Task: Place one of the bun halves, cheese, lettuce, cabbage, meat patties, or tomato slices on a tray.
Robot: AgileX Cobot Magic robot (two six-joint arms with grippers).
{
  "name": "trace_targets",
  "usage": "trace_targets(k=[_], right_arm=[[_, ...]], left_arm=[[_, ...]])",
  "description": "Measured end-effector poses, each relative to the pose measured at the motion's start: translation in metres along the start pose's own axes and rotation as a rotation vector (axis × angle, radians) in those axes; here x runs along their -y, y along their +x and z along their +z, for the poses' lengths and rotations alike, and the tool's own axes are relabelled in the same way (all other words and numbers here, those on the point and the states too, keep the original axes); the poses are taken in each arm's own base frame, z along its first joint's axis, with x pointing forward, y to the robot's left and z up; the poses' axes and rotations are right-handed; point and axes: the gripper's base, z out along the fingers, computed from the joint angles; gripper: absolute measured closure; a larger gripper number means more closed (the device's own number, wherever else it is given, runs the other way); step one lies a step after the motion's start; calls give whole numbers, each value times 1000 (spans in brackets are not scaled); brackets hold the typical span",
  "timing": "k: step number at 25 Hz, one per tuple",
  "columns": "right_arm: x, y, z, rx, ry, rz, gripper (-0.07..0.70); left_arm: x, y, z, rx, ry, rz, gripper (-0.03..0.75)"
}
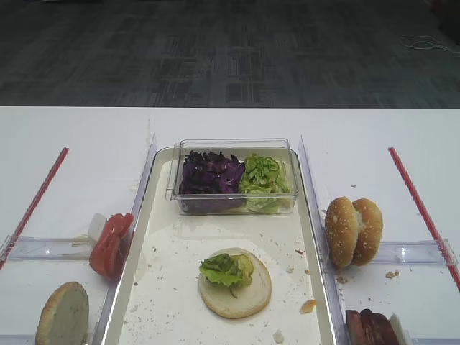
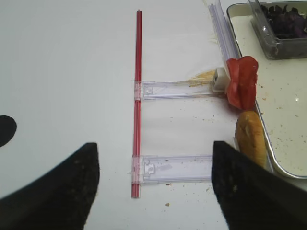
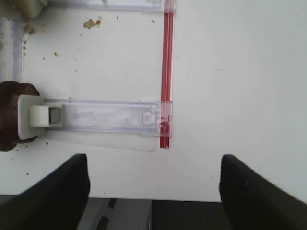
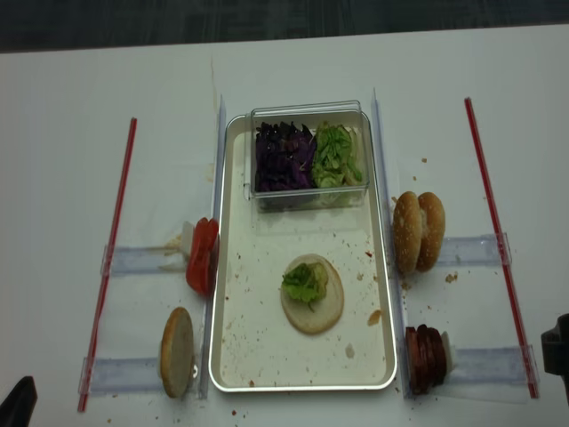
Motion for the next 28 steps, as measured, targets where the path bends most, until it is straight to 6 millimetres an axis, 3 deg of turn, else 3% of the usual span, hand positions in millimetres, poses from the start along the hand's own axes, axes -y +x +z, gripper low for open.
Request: trace_targets(k=[13,28], right_arm=[[-3,31,-33,291,10,-13,41],[-5,67,-56,564,19,-25,41]], left_arm=[[0,0,0,0,0,0,225],[0,0,0,0,0,0,225]])
